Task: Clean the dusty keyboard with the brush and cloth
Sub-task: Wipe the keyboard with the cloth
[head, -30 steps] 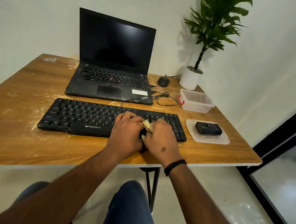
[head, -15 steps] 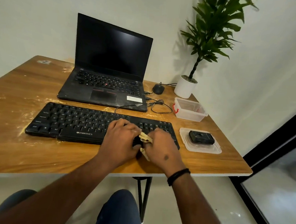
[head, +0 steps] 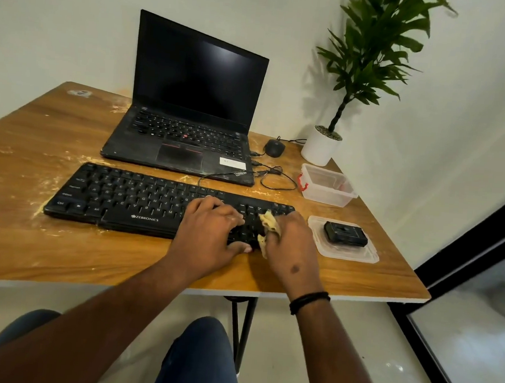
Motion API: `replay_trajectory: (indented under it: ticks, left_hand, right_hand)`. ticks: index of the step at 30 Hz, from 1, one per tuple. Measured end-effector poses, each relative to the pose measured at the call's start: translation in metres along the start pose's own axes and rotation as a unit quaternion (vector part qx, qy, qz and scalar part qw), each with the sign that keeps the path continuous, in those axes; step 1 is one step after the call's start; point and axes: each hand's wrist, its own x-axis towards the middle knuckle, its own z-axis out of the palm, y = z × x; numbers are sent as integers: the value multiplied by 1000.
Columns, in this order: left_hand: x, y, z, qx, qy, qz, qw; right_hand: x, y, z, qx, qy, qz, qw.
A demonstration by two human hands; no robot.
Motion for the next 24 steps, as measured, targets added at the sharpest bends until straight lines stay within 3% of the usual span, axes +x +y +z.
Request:
replay_trajectory:
  ticks: [6, 13, 19, 24]
  left_hand:
    - [0, 3, 3, 22, 7, 4, 1000]
    - [15, 37, 15, 4, -18, 38, 999]
    - [14, 30, 23, -28, -21, 61, 997]
    - [13, 30, 22, -31, -27, 63, 997]
  right_hand:
    - [-17, 4, 3, 11, -53, -44, 998]
    - [19, 35, -16, 37, 73, 11, 997]
    - [43, 27, 13, -47, 15, -16, 999]
    - [76, 20, 18, -57, 43, 11, 997]
